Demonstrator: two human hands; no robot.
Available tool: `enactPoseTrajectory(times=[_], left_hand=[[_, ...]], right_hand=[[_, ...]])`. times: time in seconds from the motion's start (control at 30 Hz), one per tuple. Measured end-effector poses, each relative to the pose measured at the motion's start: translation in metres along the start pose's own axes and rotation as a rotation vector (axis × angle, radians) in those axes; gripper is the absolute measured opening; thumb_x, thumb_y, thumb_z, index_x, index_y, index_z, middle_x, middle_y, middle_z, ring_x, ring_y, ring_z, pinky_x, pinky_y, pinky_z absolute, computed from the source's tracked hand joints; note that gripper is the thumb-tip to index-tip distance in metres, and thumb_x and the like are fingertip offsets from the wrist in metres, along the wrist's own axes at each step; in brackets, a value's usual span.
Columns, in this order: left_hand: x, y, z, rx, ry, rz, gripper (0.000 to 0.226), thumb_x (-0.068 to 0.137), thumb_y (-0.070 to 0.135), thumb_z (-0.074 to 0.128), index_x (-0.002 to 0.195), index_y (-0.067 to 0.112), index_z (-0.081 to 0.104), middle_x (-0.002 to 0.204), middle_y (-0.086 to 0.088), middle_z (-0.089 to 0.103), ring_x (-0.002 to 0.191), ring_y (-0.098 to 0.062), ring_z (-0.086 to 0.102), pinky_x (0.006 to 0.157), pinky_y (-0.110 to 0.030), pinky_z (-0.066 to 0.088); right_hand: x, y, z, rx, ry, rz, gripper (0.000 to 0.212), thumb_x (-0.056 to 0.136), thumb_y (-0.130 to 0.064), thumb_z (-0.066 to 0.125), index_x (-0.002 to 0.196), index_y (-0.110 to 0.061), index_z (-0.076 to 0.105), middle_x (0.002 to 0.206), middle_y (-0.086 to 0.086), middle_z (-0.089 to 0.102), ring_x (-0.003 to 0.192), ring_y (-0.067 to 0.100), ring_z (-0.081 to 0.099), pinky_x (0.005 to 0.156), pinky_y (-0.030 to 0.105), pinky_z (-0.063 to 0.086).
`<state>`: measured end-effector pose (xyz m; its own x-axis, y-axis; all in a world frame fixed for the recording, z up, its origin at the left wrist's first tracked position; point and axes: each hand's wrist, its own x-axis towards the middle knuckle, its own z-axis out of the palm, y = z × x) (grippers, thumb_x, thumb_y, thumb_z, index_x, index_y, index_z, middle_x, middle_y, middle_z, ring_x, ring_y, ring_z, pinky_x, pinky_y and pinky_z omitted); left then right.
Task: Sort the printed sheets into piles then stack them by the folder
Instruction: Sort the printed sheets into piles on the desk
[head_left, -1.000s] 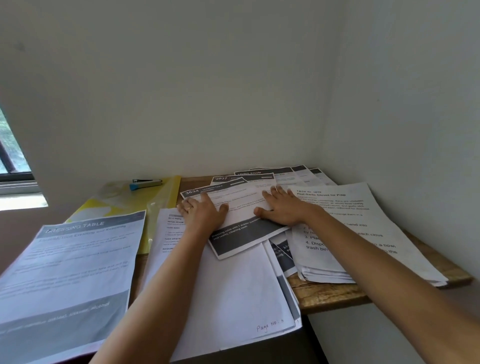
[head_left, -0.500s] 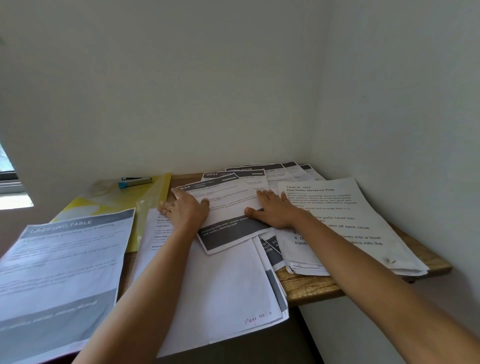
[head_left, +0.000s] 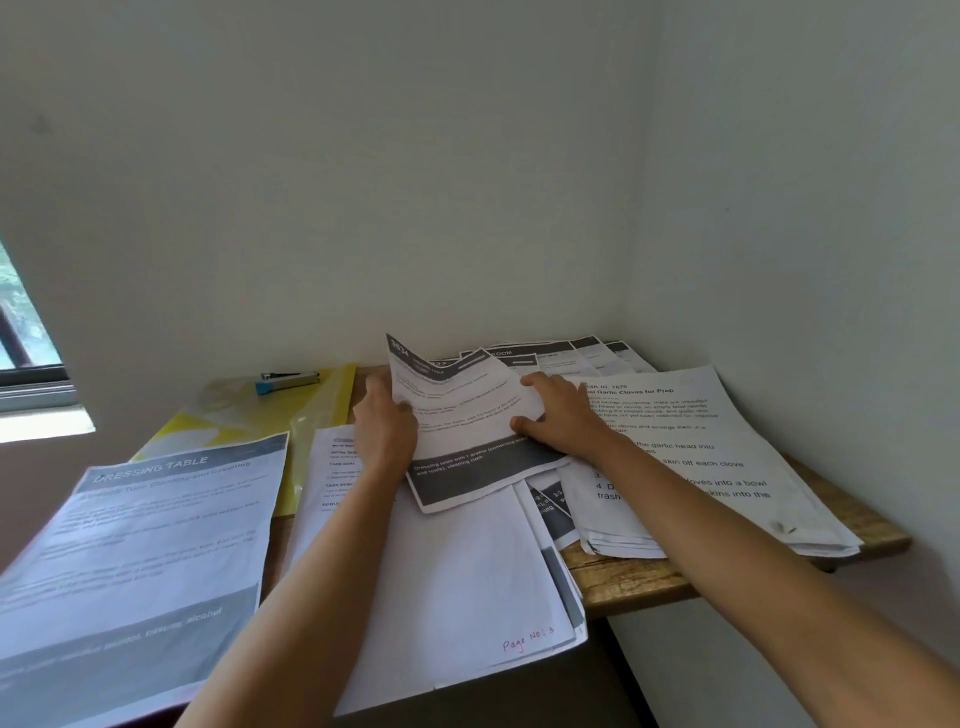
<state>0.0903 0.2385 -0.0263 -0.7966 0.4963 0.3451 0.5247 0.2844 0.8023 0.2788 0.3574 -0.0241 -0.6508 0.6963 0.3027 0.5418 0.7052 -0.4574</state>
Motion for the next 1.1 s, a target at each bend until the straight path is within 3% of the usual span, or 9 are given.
enactPoseTrajectory(times=[0.1,0.2,0.27,0.37,0.53,0.77,0.87,0.97,1.1], left_hand=[[-0.003,0.007,-0.007,-0.095,0.030,0.026,0.027,0.092,0.011,0.054,0.119,0.012,0.051,0.117,-0.010,0.065,0.101,-0.030,0.063,0.079,-0.041,0.054],[-0.007,0.018,-0.013,-0.214,0.035,0.065,0.035,0.093,0.011,0.057,0.127,0.013,0.049,0.118,-0.007,0.064,0.101,-0.024,0.063,0.078,-0.036,0.054],[-0.008,0.030,-0.017,-0.220,0.009,0.097,0.039,0.094,0.011,0.057,0.132,0.011,0.046,0.116,-0.008,0.064,0.100,-0.023,0.063,0.075,-0.032,0.052],[-0.012,0.052,-0.016,-0.203,-0.070,0.174,0.044,0.094,0.014,0.057,0.136,0.010,0.043,0.122,-0.011,0.062,0.108,-0.029,0.061,0.088,-0.042,0.054],[-0.041,0.093,-0.001,-0.151,-0.257,0.284,0.054,0.094,0.011,0.057,0.141,0.005,0.031,0.131,-0.012,0.056,0.115,-0.028,0.058,0.078,-0.024,0.046],[-0.087,0.106,0.041,-0.053,-0.478,0.387,0.051,0.088,0.009,0.065,0.132,0.006,0.038,0.131,-0.016,0.052,0.119,-0.033,0.053,0.098,-0.047,0.048],[-0.102,0.104,0.052,0.067,-0.539,0.445,0.057,0.090,0.013,0.063,0.139,0.005,0.036,0.140,-0.016,0.040,0.125,-0.032,0.046,0.106,-0.041,0.041],[-0.111,0.100,0.058,0.248,-0.562,0.533,0.059,0.094,0.020,0.057,0.144,0.004,0.032,0.149,-0.015,0.032,0.135,-0.033,0.034,0.110,-0.039,0.031],[-0.107,0.093,0.061,0.362,-0.573,0.593,0.047,0.100,0.027,0.041,0.143,0.007,0.037,0.151,-0.014,0.035,0.138,-0.033,0.031,0.114,-0.043,0.025]], right_hand=[[-0.001,-0.004,-0.008,0.180,0.123,-0.030,0.041,0.089,-0.011,0.061,0.128,-0.009,0.048,0.121,0.012,0.057,0.115,0.027,0.053,0.101,0.033,0.039],[-0.004,-0.009,-0.022,0.214,0.221,-0.037,0.034,0.089,-0.001,0.056,0.123,-0.006,0.053,0.118,0.012,0.058,0.106,0.020,0.055,0.083,0.020,0.040],[-0.008,-0.010,-0.036,0.194,0.282,-0.025,0.033,0.089,0.000,0.055,0.122,-0.005,0.054,0.120,0.012,0.057,0.105,0.017,0.052,0.085,0.020,0.039],[-0.020,-0.006,-0.061,0.087,0.358,0.005,0.034,0.090,-0.004,0.054,0.124,-0.006,0.052,0.122,0.013,0.055,0.112,0.026,0.053,0.094,0.032,0.045],[-0.065,0.010,-0.098,-0.171,0.405,0.157,0.030,0.095,-0.008,0.048,0.125,-0.004,0.051,0.121,0.017,0.050,0.102,0.031,0.055,0.084,0.035,0.045],[-0.120,0.036,-0.104,-0.418,0.322,0.389,0.015,0.092,-0.007,0.052,0.106,-0.002,0.056,0.109,0.017,0.050,0.088,0.030,0.056,0.081,0.039,0.048],[-0.131,0.049,-0.100,-0.481,0.226,0.490,0.023,0.092,-0.013,0.054,0.113,-0.004,0.057,0.112,0.015,0.049,0.096,0.028,0.054,0.085,0.037,0.046],[-0.137,0.058,-0.097,-0.602,0.139,0.505,0.027,0.095,-0.016,0.048,0.118,-0.007,0.057,0.126,0.015,0.046,0.115,0.030,0.045,0.100,0.040,0.034],[-0.131,0.054,-0.091,-0.563,0.118,0.230,0.041,0.101,-0.029,0.036,0.133,-0.006,0.048,0.153,0.018,0.023,0.142,0.031,0.020,0.118,0.046,0.009]])
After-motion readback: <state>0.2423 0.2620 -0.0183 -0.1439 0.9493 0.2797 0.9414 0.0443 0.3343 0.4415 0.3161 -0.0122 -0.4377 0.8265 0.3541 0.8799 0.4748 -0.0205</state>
